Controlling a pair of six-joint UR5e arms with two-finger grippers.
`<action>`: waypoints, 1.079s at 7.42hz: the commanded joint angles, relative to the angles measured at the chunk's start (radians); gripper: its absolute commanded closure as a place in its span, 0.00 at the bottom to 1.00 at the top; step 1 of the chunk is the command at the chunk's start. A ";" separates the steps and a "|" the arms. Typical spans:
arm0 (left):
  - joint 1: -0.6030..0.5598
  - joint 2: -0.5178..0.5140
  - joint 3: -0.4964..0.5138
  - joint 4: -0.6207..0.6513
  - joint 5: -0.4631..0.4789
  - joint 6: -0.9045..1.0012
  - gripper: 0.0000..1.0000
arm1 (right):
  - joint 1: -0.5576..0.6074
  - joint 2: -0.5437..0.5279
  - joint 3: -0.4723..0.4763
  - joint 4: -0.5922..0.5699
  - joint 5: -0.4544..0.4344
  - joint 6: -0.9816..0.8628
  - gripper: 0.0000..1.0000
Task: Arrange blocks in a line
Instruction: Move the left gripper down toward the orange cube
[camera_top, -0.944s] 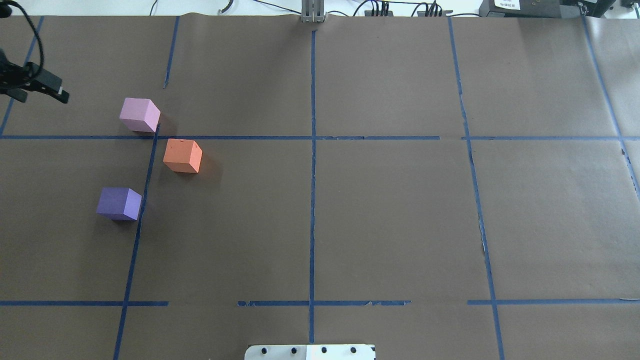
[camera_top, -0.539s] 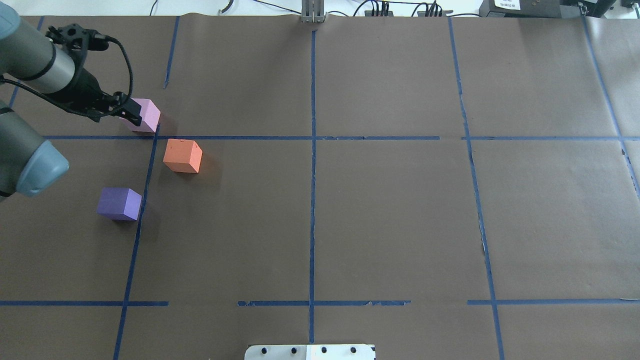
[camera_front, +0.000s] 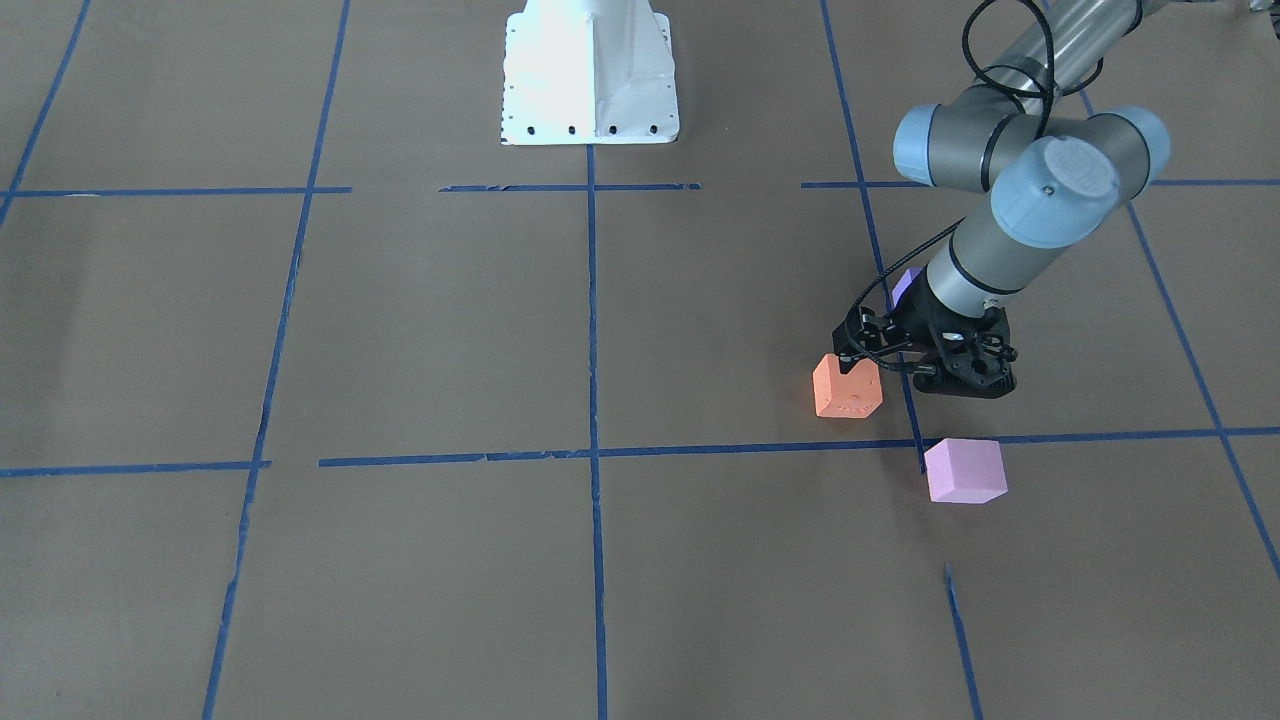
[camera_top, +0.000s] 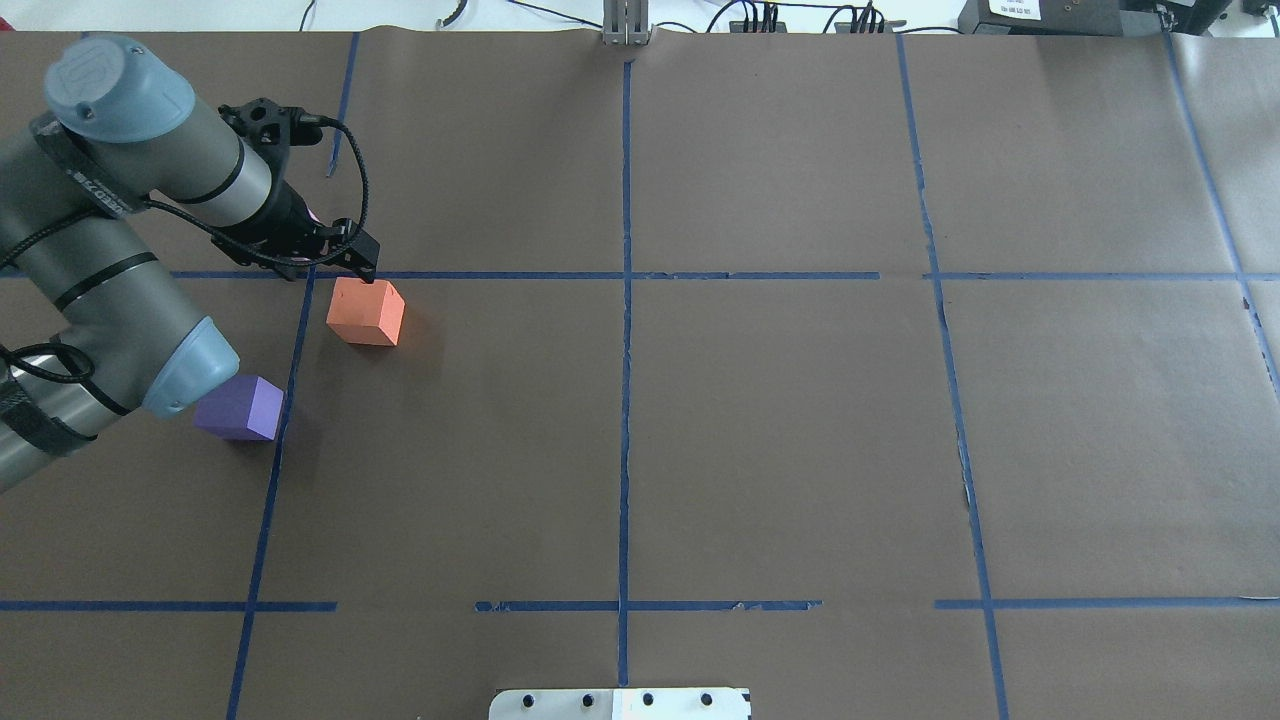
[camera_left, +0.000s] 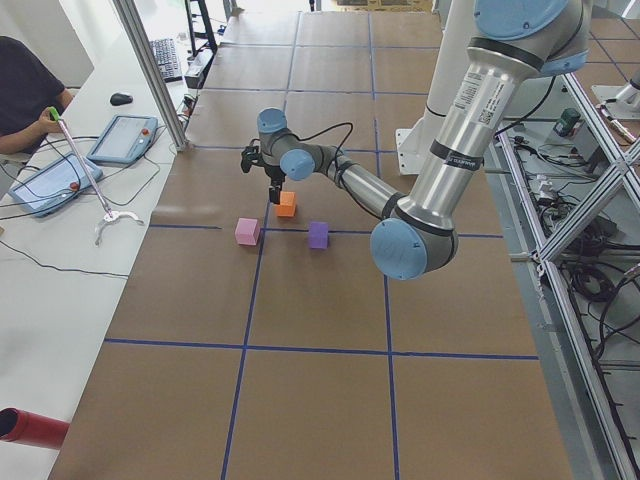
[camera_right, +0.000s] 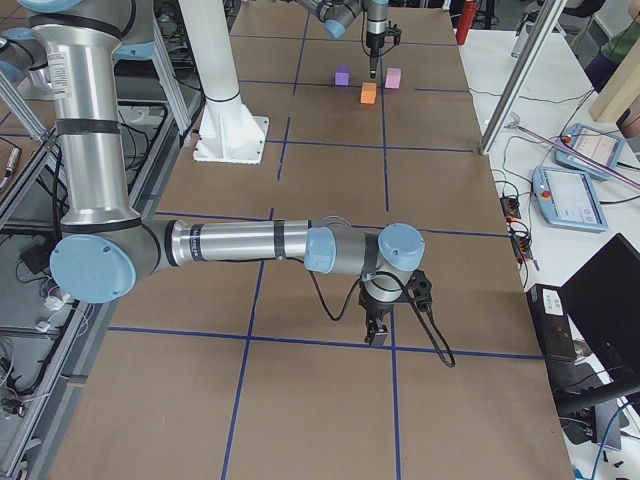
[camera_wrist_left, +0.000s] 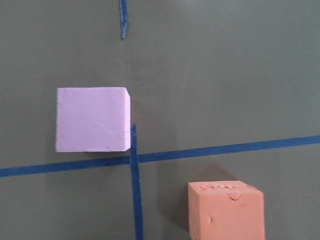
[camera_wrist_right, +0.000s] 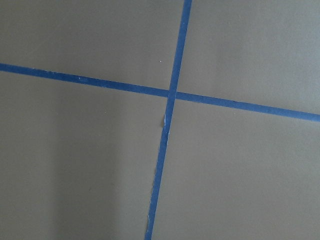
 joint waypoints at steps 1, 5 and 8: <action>0.008 -0.016 0.050 -0.026 0.000 -0.003 0.00 | 0.000 0.000 0.000 0.000 0.000 0.000 0.00; 0.031 -0.056 0.124 -0.025 -0.001 -0.005 0.00 | 0.000 0.000 0.000 0.000 0.000 0.000 0.00; 0.052 -0.056 0.150 -0.023 -0.003 -0.017 0.01 | 0.000 0.000 0.000 0.000 0.000 0.000 0.00</action>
